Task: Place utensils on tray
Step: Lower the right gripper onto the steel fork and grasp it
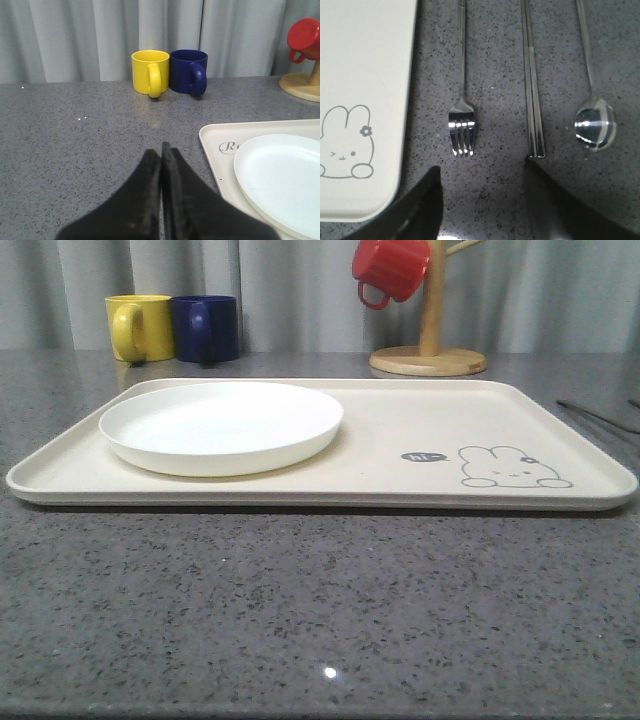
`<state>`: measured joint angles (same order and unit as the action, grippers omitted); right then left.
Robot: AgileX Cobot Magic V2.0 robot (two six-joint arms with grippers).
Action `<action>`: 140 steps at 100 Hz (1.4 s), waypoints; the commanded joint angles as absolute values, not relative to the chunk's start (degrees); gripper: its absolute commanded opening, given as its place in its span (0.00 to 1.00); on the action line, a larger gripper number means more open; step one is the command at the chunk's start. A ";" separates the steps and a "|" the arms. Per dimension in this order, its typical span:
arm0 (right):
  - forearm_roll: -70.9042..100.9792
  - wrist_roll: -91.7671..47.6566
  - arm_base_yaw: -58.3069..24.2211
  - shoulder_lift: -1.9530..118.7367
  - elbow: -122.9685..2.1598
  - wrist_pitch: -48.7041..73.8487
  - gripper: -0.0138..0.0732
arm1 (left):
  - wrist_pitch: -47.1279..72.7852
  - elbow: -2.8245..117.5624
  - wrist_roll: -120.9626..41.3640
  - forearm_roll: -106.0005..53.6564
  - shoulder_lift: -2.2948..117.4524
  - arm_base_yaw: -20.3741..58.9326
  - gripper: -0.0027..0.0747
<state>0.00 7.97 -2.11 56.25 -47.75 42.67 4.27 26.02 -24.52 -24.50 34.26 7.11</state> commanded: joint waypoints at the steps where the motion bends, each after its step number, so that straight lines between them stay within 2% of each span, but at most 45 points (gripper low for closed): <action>1: 0.00 7.87 -1.98 56.47 -49.89 39.78 0.64 | -0.58 27.62 -24.54 -24.67 34.34 7.28 0.01; 67: 0.79 0.00 -3.05 83.24 -66.99 40.24 0.64 | -0.58 27.62 -24.54 -24.67 34.34 7.28 0.01; 127: 0.79 -1.64 -3.78 94.34 -72.70 47.27 0.63 | -0.58 27.62 -24.54 -24.67 34.34 7.28 0.01; 134: 0.79 -1.64 -3.78 94.46 -72.70 48.04 0.59 | -0.58 27.62 -24.54 -24.67 34.34 7.28 0.01; 140: 0.79 -1.64 -3.78 94.46 -72.70 48.51 0.50 | -0.58 27.62 -24.54 -24.67 34.34 7.28 0.01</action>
